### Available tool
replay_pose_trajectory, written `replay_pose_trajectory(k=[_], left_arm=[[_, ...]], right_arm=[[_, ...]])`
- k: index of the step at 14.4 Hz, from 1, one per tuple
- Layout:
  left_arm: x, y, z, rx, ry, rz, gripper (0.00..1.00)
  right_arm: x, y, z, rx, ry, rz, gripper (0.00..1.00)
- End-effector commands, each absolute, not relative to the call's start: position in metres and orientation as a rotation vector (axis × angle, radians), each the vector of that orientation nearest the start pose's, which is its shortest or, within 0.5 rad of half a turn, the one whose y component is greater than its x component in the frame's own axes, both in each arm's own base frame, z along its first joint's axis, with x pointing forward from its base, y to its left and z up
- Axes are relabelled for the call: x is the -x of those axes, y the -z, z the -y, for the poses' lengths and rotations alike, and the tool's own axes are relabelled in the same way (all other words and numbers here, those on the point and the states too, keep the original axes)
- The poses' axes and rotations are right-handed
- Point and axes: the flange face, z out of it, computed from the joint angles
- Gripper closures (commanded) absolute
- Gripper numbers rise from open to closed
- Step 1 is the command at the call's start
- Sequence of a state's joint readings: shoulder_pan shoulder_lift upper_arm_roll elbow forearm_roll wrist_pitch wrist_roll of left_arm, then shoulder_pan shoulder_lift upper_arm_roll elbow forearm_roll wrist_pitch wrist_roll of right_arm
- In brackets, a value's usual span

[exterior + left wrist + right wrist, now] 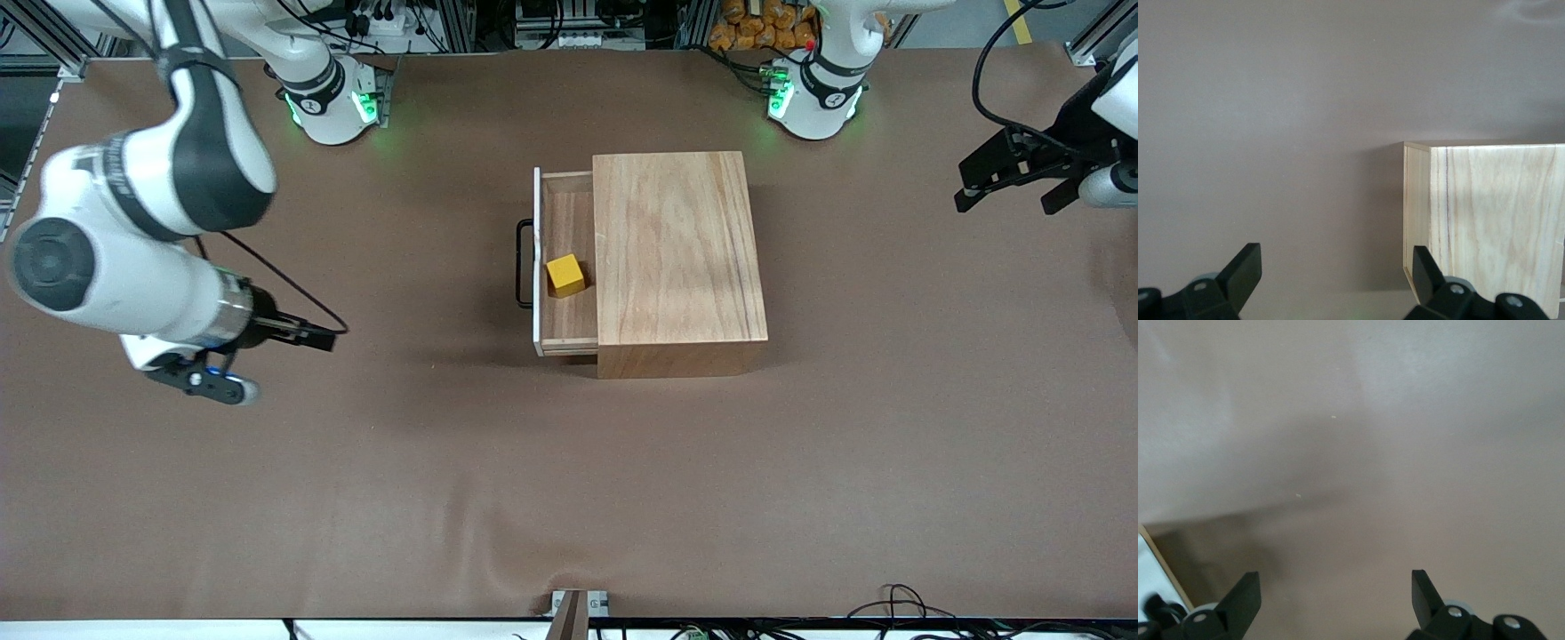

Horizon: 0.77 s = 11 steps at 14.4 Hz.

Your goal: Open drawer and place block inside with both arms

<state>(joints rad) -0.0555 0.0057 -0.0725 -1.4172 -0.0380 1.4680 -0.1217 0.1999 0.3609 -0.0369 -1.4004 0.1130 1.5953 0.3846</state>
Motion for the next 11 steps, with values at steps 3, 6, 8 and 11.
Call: replay_pose_trajectory(k=[3,6,8,11], left_arm=[[-0.541,-0.685,0.075,3.195,0.08,-0.012,0.0],[-0.542,-0.684,0.075,3.195,0.083,-0.011,0.0],[-0.542,-0.684,0.075,3.195,0.083,-0.014,0.0],[-0.542,-0.683,0.077,3.195,0.08,-0.016,0.0]], right_arm=[[-0.619,-0.518,-0.035,3.014,-0.362,-0.076,0.0],[-0.601,-0.536,0.005,2.964,-0.34,-0.026,0.0],[-0.587,-0.546,0.032,2.954,-0.319,-0.036,0.0],[-0.57,-0.565,0.054,2.954,-0.277,-0.088,0.0]])
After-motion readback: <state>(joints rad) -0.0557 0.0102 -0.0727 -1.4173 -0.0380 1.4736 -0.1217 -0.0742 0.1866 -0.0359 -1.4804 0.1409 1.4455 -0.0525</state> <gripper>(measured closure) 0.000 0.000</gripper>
